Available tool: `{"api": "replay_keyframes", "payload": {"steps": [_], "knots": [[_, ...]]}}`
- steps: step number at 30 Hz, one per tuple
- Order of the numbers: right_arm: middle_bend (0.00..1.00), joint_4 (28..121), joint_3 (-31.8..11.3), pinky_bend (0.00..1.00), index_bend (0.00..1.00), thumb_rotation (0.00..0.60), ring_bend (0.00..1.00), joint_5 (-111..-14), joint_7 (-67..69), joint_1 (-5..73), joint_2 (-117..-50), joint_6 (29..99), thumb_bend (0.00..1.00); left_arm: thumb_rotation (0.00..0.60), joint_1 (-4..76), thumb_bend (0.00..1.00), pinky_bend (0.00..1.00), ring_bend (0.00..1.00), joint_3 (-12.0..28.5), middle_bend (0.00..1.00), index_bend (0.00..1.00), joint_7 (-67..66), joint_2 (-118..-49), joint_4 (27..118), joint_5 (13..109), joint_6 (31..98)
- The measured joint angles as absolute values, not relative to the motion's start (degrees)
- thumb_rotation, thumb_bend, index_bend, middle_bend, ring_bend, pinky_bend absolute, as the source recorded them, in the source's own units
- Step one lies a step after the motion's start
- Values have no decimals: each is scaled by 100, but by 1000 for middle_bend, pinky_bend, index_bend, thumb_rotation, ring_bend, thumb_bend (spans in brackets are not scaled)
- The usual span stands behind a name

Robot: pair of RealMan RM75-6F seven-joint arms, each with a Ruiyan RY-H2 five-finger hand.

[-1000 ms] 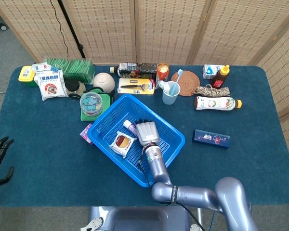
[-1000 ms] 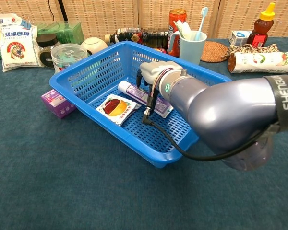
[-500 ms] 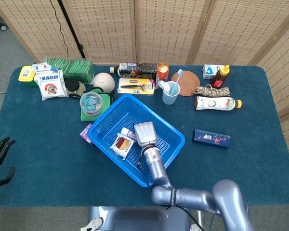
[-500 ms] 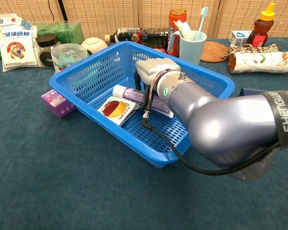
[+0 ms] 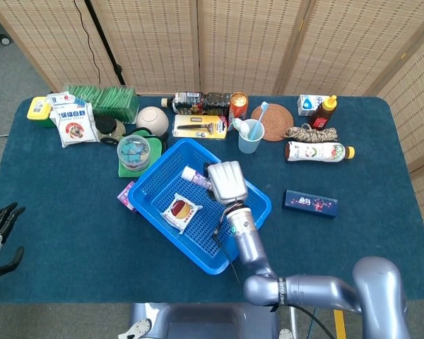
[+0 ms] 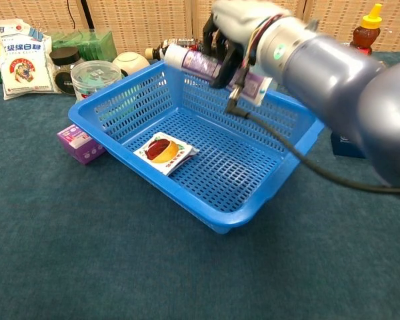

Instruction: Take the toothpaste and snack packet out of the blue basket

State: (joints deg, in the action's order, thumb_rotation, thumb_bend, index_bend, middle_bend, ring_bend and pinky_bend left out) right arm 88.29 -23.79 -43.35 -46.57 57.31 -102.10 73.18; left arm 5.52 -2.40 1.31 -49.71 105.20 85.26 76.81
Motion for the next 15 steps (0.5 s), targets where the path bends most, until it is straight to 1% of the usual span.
{"api": "replay_keyframes", "payload": {"steps": [4,5,8,12,15], "knots": [[580,9139,-2575,610,552,600,617,-4391,-4689,5536,-9508,7464,475,600,544,456,0,0,-256,0,0,78,-4982,10543,8560,7696],[580,9187,-2642,610,552,600,617,-4362,-4686,5444,-9239,7475,474,600,541,456,0,0,-261,0,0,67,-4985,10550,8570,7702],[580,9163,-2704,611,552,600,617,-4226,-4638,5241,-8780,7407,476,600,533,457,0,0,-270,0,0,41,-4993,10565,8583,7715],[580,8996,-2649,610,553,600,609,-3955,-4440,4887,-8231,7069,474,600,539,456,0,0,-263,0,0,24,-5000,10568,8563,7707],[578,8838,-2463,610,560,600,598,-3785,-4285,4615,-7900,6741,475,600,558,457,0,0,-256,0,0,1,-5010,10571,8531,7663]]}}
